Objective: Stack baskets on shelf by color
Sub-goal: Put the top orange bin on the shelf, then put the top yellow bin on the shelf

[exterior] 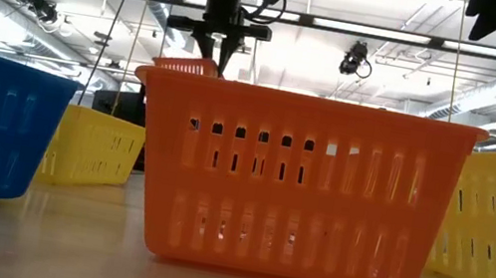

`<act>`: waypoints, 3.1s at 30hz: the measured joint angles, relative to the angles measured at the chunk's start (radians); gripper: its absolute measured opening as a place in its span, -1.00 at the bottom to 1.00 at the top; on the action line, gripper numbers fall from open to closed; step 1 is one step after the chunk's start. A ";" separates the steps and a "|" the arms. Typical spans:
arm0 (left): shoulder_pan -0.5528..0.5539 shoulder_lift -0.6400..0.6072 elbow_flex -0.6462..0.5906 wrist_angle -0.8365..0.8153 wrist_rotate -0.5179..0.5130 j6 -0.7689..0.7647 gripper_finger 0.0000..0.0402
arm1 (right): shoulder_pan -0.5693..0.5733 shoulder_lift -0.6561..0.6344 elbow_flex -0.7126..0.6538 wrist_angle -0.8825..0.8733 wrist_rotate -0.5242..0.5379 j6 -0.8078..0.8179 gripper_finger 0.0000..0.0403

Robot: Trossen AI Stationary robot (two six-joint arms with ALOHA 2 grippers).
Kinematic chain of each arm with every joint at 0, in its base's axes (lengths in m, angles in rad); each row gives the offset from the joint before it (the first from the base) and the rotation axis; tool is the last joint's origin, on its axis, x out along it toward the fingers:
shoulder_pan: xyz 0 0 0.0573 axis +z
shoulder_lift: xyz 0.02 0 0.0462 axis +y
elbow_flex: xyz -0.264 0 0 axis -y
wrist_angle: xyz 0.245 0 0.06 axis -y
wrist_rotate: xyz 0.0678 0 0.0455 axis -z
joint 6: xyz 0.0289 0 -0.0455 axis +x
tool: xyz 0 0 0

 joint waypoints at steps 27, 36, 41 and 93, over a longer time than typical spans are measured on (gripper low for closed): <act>0.002 -0.022 0.151 0.034 0.008 0.073 0.31 | -0.002 0.000 0.000 0.001 -0.033 0.037 0.04; -0.063 -0.038 0.288 0.087 0.015 0.343 0.29 | 0.006 0.002 0.000 0.043 -0.079 0.081 0.04; -0.153 -0.056 0.295 0.081 0.045 0.554 0.27 | 0.042 0.042 0.000 0.053 -0.080 0.164 0.04; -0.746 -0.366 0.300 0.512 -0.081 0.506 0.15 | 0.378 0.484 -0.038 0.186 0.001 -0.003 0.04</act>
